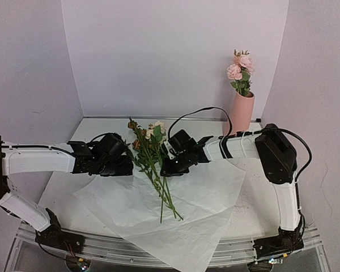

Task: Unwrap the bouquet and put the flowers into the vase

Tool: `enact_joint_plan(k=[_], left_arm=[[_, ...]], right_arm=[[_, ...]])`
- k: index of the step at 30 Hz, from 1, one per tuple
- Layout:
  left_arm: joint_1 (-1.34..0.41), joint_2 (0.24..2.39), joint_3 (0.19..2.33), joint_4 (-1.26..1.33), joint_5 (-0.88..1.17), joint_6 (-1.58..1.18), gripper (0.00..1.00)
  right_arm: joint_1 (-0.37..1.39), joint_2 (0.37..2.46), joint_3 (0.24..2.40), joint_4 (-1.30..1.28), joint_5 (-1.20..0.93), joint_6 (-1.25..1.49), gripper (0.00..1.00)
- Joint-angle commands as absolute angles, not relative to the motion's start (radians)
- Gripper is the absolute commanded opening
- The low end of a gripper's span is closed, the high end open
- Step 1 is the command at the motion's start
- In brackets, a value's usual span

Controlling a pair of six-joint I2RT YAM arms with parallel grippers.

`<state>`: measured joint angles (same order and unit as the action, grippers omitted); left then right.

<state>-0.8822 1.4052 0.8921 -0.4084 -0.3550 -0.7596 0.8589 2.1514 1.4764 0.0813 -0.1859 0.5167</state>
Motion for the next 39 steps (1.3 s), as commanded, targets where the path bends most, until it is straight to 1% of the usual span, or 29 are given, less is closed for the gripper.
enact_joint_plan(k=[1,14,19,23,26,31,37,39], left_arm=[[-0.877,1.383,0.892,-0.383,-0.366,-0.747,0.68],[-0.877,1.384,0.893,-0.381,-0.355,-0.739,0.68],[-0.877,1.389,0.895,-0.382,-0.350,-0.734,0.68],[-0.878,1.391,0.901,-0.382,-0.343,-0.729,0.68],[-0.878,1.390,0.908,-0.382,-0.338,-0.725,0.67],[-0.878,1.387,0.921,-0.381,-0.324,-0.720,0.67],[-0.879,1.382,0.916,-0.346,-0.276,-0.724,0.67],[-0.880,1.390,0.911,-0.314,-0.241,-0.731,0.67]], right_arm=[[0.864,2.175,1.524,0.046,-0.196,0.509,0.25],[0.864,2.212,1.563,0.022,-0.189,0.509,0.23],[0.865,2.218,1.579,0.004,-0.178,0.511,0.13],[0.864,2.172,1.570,0.003,-0.165,0.510,0.03],[0.864,2.121,1.553,0.003,-0.146,0.510,0.00],[0.864,2.033,1.523,0.003,-0.100,0.514,0.00],[0.864,1.984,1.501,0.003,-0.079,0.519,0.00],[0.864,1.977,1.495,0.002,-0.064,0.523,0.08]])
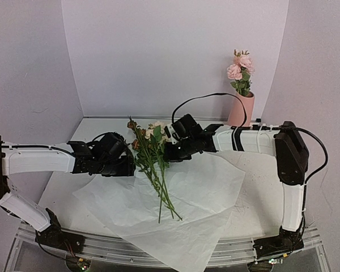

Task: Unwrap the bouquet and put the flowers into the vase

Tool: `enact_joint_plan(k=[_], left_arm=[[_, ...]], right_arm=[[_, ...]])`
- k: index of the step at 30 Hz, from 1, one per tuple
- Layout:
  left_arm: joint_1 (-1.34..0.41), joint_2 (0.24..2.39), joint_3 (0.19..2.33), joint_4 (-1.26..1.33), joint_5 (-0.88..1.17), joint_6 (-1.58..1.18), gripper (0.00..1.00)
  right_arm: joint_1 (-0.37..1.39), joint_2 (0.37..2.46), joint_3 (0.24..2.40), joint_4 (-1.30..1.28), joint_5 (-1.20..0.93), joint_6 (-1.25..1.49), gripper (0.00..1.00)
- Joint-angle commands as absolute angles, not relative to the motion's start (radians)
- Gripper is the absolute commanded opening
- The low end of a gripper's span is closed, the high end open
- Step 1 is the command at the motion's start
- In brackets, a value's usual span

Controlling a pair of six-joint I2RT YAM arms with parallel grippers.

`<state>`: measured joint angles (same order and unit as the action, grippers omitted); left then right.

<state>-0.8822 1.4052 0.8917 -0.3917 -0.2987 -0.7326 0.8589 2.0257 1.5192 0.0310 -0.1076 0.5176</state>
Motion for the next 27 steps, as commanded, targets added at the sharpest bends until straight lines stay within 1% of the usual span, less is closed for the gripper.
enact_joint_plan(k=[1,4,6,9,17,25,27], left_arm=[[-0.880,1.398,0.908,-0.295,-0.219,-0.737,0.67],[-0.884,1.444,0.915,-0.234,-0.160,-0.769,0.67],[-0.893,1.488,0.942,-0.217,-0.152,-0.793,0.64],[-0.916,1.572,1.005,-0.208,-0.151,-0.816,0.59],[-0.961,1.781,1.171,-0.207,-0.147,-0.858,0.51],[-0.963,1.896,1.256,-0.212,-0.127,-0.869,0.49],[-0.964,1.917,1.276,-0.213,-0.122,-0.867,0.47]], right_arm=[[0.864,1.969,1.483,0.002,-0.051,0.526,0.12],[0.864,1.932,1.437,0.008,0.000,0.533,0.26],[0.864,1.906,1.406,0.018,0.040,0.534,0.30],[0.862,1.871,1.371,0.022,0.089,0.544,0.29],[0.862,1.770,1.253,0.034,0.200,0.575,0.27],[0.860,1.651,1.121,0.099,0.268,0.596,0.27],[0.860,1.637,1.103,0.111,0.276,0.593,0.27]])
